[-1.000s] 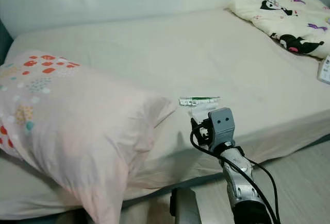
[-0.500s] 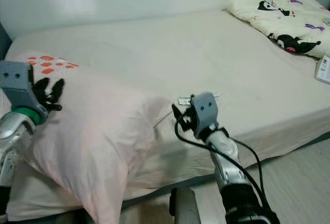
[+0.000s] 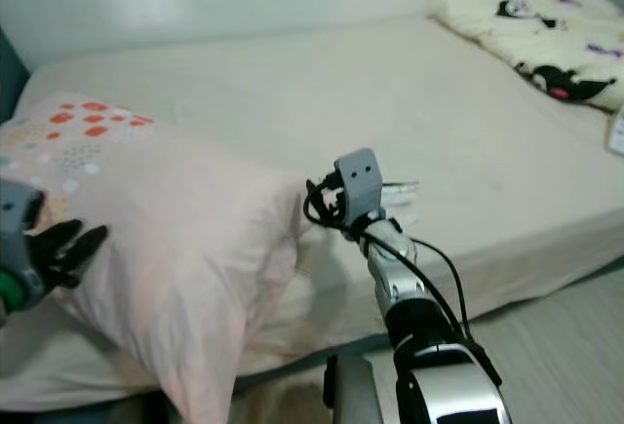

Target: Clean up the room

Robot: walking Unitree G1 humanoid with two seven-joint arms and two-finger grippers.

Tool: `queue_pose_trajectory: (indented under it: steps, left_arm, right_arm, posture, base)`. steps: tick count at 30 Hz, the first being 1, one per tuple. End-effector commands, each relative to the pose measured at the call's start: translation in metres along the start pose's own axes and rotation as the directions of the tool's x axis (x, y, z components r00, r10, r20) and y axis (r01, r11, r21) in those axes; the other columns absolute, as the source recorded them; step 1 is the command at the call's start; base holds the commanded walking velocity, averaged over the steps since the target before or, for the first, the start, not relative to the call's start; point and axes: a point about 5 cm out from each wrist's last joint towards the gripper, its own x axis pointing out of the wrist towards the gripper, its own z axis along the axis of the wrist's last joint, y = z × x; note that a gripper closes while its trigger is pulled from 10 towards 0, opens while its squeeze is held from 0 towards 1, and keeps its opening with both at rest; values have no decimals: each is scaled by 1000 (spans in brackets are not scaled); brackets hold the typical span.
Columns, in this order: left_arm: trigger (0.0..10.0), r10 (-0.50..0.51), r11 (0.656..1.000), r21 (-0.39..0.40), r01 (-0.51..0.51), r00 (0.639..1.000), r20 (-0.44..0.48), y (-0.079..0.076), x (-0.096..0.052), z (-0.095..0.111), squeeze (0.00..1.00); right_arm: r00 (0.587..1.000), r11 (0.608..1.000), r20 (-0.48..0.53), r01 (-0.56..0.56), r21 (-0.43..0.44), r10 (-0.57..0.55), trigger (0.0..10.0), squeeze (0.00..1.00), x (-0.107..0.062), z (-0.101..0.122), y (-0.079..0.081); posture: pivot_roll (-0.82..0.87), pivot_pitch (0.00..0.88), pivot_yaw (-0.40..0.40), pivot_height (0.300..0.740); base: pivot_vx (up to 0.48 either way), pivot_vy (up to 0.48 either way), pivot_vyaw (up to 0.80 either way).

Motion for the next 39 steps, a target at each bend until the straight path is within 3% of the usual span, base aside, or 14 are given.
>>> queue_pose_trajectory:
  steps: [1, 3, 9, 10, 11, 13, 17, 18, 20, 26, 32, 36, 38, 39]
  left_arm:
    - [10000, -12, 999, -31, 11, 999, -30, 3, -3, -6, 1000]
    - [10000, -155, 975, -170, 143, 986, -62, 0, -19, -22, 1000]
    - [10000, -277, 936, -234, 264, 961, -22, -23, -23, -26, 1000]
    - [10000, -326, 918, -221, 328, 944, 46, -41, -16, -13, 0]
    - [10000, -326, 918, -221, 328, 944, 46, -41, -16, -13, 0]
    - [10000, -393, 901, -110, 420, 897, 203, -89, 2, 26, 0]
    - [10000, -413, 904, 21, 426, 863, 291, -124, 14, 53, 0]
    - [10000, -413, 904, 21, 426, 863, 291, -124, 14, 53, 0]
    - [10000, -441, 896, 175, 409, 868, 227, -155, 30, 54, 0]
    - [10000, -469, 856, 272, 440, 882, 48, -200, 50, 20, 0]
    - [10000, -416, 839, 331, 432, 901, -123, -216, 61, -21, 0]
    - [10000, -326, 839, 399, 371, 928, -177, -210, 67, -40, 0]
    - [10000, -131, 892, 406, 199, 973, -191, -186, 76, -52, 0]
    - [10000, -131, 892, 406, 199, 973, -191, -186, 76, -52, 0]
  right_arm:
    - [1000, 1000, -3, -2, 10, 2, 10000, 0, -2, -4, 1]
    - [1000, 1000, -19, 6, 14, -6, 10000, 0, -10, -15, -1]
    - [997, 997, -36, 69, -34, -70, 10000, 0, -20, -23, -16]
    - [992, 992, -43, 118, -54, -120, 10000, 0, -22, -21, -27]
    - [992, 992, -43, 118, -54, -120, 10000, 0, -22, -21, -27]
    - [984, 983, -47, 169, -70, -173, 10000, 0, -23, -16, -40]
    - [986, 985, -42, 159, -64, -162, 10000, 0, -21, -15, -39]
    - [986, 985, -42, 159, -64, -162, 10000, 0, -21, -15, -39]
    - [989, 989, -46, 136, -56, -139, 10000, 0, -21, -19, -32]
    - [985, 986, -60, 159, -38, -162, 10000, 0, -32, -31, -32]
    - [974, 975, -50, 218, -50, -221, 10000, 0, -42, -30, -49]
    - [966, 966, -36, 253, -57, -255, 10000, 0, -46, -26, -61]
    - [963, 962, -25, 267, -62, -269, 10000, 0, -50, -24, -67]
    - [963, 962, -25, 267, -62, -269, 10000, 0, -50, -24, -67]
  posture:
    - [6, 175, 82, 515]
    - [2, 174, 84, 515]
    - [-5, 168, 79, 515]
    - [-6, 158, 73, 515]
    - [-6, 158, 73, 515]
    - [-15, 147, 64, 515]
    - [-23, 141, 60, 515]
    - [-23, 141, 60, 515]
    - [-30, 136, 62, 515]
    - [-48, 137, 78, 515]
    - [-64, 139, 84, 515]
    - [-68, 140, 85, 515]
    - [-81, 139, 95, 515]
    - [-81, 139, 95, 515]
  base:
    - [0, 0, 0]
    - [0, 0, 0]
    - [0, 0, 0]
    - [0, 0, 0]
    - [0, 0, 0]
    - [0, 0, 0]
    - [0, 0, 0]
    - [0, 0, 0]
    - [0, 0, 0]
    - [0, 0, 0]
    - [0, 0, 0]
    - [0, 0, 0]
    - [0, 0, 0]
    - [0, 0, 0]
